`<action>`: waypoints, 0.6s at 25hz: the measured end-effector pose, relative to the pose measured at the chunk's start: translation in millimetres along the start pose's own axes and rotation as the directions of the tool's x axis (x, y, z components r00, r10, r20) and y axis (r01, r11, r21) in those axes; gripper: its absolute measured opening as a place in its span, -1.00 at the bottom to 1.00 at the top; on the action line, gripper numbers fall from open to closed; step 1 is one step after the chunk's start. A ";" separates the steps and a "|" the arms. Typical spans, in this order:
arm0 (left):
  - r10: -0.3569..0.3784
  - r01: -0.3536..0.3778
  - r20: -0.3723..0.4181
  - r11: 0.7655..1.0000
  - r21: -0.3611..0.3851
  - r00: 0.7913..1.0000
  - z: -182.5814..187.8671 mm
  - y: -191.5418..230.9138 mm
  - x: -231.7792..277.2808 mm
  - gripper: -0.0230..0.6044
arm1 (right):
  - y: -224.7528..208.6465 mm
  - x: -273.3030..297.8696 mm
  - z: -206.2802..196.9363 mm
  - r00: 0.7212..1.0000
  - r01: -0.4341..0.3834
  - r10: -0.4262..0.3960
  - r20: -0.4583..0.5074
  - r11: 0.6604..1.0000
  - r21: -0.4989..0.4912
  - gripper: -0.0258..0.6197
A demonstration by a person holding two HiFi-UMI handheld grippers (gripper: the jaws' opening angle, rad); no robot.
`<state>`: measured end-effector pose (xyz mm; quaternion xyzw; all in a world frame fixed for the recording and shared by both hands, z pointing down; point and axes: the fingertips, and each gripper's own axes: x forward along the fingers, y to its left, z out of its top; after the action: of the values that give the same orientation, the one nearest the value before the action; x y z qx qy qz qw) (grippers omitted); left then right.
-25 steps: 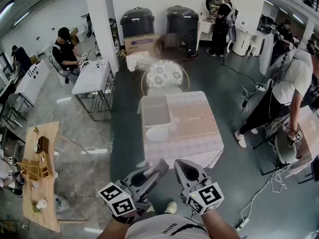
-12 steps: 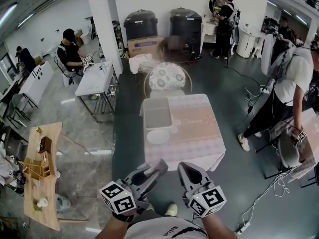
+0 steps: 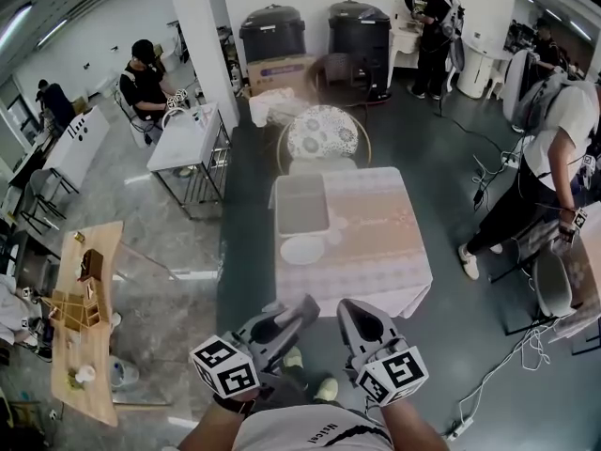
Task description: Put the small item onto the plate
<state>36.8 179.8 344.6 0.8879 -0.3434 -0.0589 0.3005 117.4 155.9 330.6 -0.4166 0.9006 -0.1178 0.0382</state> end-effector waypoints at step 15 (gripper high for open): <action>-0.009 0.012 -0.084 0.999 0.030 0.996 33.2 109.9 57.0 -0.65 | -50.3 115.8 -7.1 0.997 0.051 -0.052 -0.061 0.998 -0.031 -0.87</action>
<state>6.4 62.5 386.5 0.8958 -0.3267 -0.0178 0.3008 78.2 37.7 353.2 -0.4364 0.8920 -0.1181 0.0010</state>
